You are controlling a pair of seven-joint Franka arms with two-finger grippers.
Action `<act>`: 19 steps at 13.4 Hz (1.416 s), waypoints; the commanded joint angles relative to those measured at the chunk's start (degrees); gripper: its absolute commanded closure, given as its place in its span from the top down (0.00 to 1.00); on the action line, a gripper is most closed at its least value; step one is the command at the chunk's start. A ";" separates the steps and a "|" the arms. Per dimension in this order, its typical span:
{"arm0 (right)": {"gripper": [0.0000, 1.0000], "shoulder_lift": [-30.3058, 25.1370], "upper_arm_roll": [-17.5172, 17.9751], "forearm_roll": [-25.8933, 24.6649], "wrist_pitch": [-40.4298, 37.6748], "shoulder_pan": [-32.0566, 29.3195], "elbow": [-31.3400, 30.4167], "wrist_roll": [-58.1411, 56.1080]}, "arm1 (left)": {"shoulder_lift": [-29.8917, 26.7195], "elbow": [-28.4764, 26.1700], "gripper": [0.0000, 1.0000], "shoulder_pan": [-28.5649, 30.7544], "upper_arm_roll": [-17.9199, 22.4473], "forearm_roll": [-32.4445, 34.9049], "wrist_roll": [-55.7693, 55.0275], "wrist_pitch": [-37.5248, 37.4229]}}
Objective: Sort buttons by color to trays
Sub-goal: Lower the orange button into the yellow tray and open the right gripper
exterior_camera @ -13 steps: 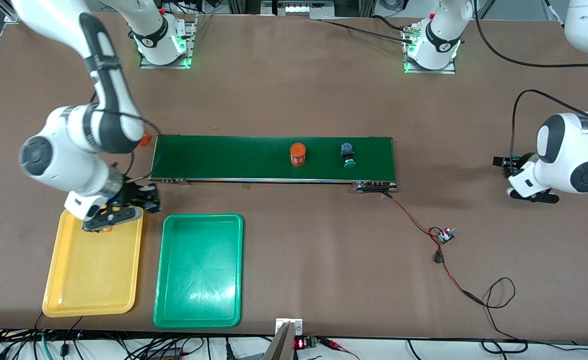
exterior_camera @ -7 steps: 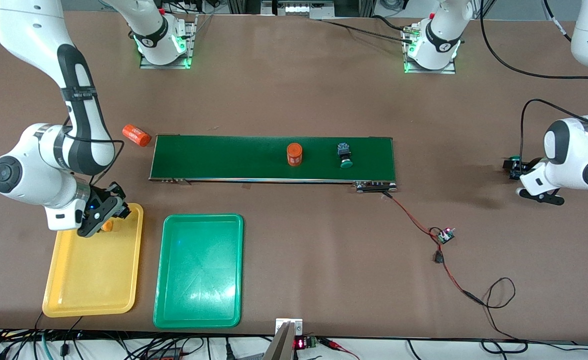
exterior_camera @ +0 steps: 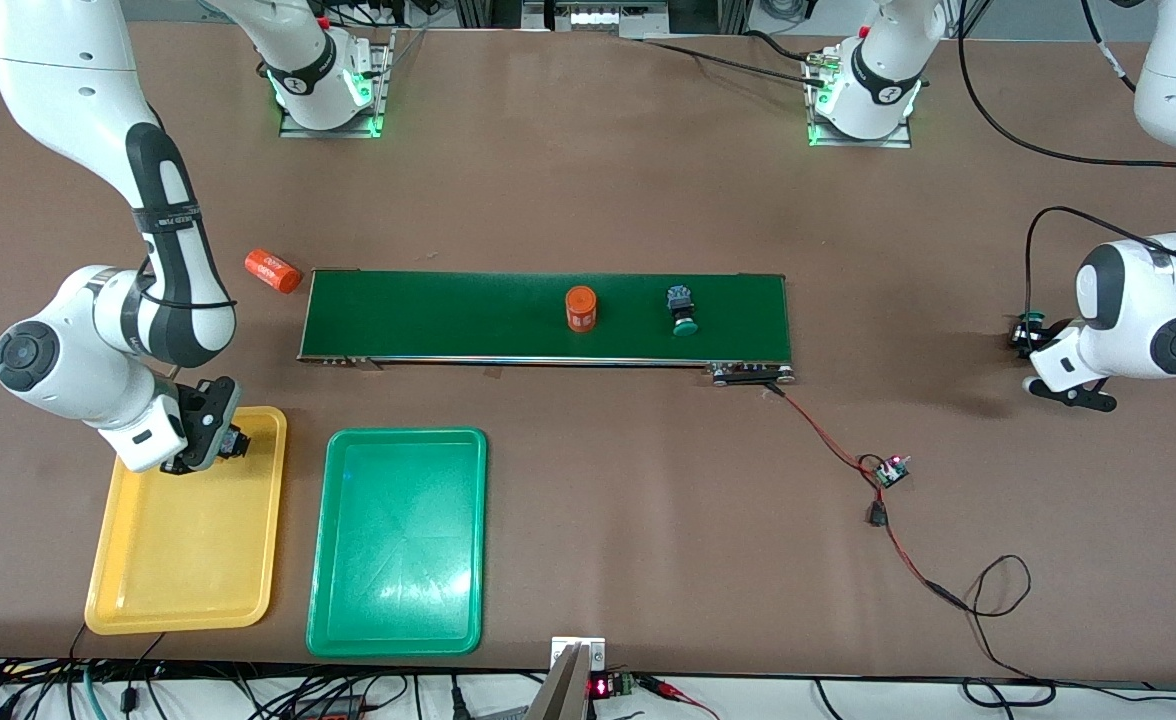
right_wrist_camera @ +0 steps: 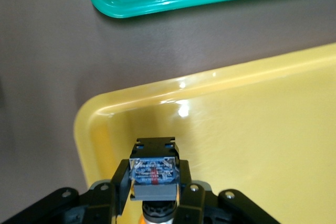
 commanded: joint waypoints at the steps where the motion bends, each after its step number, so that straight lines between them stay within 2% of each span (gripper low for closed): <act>1: 0.04 2.18 0.87 -0.42 5.25 -0.58 2.11 -9.62 | -1.20 0.42 0.20 -0.08 0.15 1.03 0.88 -2.63; 4: 0.04 4.11 0.87 -0.42 6.58 -0.93 3.07 -15.00 | -4.63 2.88 0.20 -0.43 -3.00 0.15 0.09 -9.65; 8: 0.04 7.63 0.87 -0.51 7.12 -1.11 6.15 -16.94 | -5.69 12.54 0.20 -0.60 -7.93 -7.92 -1.22 -25.56; 9: 0.08 7.72 0.87 -0.33 7.12 -1.02 6.41 -17.64 | -5.78 14.30 0.20 -0.60 -9.59 -8.89 -3.58 -28.46; 10: 0.49 7.72 0.87 0.36 7.12 -0.85 6.42 -17.13 | -5.87 15.80 0.20 -0.60 -11.87 -8.99 -7.34 -31.36; 11: 0.99 7.29 0.95 2.11 6.94 -0.59 6.42 -16.08 | -5.95 16.94 0.20 -0.60 -14.42 -8.99 -11.30 -33.91; 13: 1.00 6.67 0.95 5.89 5.72 -0.41 6.07 -14.93 | -6.22 17.57 0.20 -0.69 -19.34 -9.34 -19.04 -36.31; 14: 1.00 5.80 0.87 6.17 3.54 -0.49 6.15 -13.62 | -6.31 17.57 0.20 -0.60 -21.46 -10.56 -21.33 -36.31; 17: 1.00 2.11 0.87 6.17 -4.46 -0.58 5.98 -6.77 | -6.04 17.57 0.20 -1.39 -23.32 -20.74 -22.93 -35.61; 19: 1.00 -0.17 0.78 6.17 -8.16 -0.58 5.89 -2.99 | -5.60 17.31 0.20 -2.09 -24.63 -24.88 -26.17 -34.30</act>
